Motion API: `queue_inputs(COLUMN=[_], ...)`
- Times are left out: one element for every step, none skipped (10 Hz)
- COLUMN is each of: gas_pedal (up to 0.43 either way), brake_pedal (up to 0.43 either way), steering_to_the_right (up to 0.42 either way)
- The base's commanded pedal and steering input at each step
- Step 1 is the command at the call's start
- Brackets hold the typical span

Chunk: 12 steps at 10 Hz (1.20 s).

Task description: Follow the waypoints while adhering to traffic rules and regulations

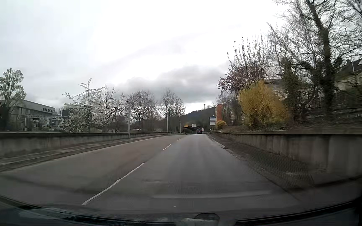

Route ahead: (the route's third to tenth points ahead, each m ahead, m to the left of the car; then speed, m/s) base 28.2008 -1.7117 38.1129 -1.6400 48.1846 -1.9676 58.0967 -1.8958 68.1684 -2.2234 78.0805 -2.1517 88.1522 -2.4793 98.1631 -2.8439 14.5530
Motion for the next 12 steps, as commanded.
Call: queue_inputs(gas_pedal=[0.189, 0.189, 0.189, 0.189, 0.189, 0.189, 0.189, 0.189, 0.189, 0.189, 0.189, 0.189], brake_pedal=[0.0, 0.0, 0.0, 0.0, 0.0, 0.0, 0.0, 0.0, 0.0, 0.0, 0.0, 0.0], steering_to_the_right=[0.005, 0.005, 0.006, 0.008, 0.009, 0.009, 0.008, 0.008, 0.008, 0.008, 0.008, 0.008])
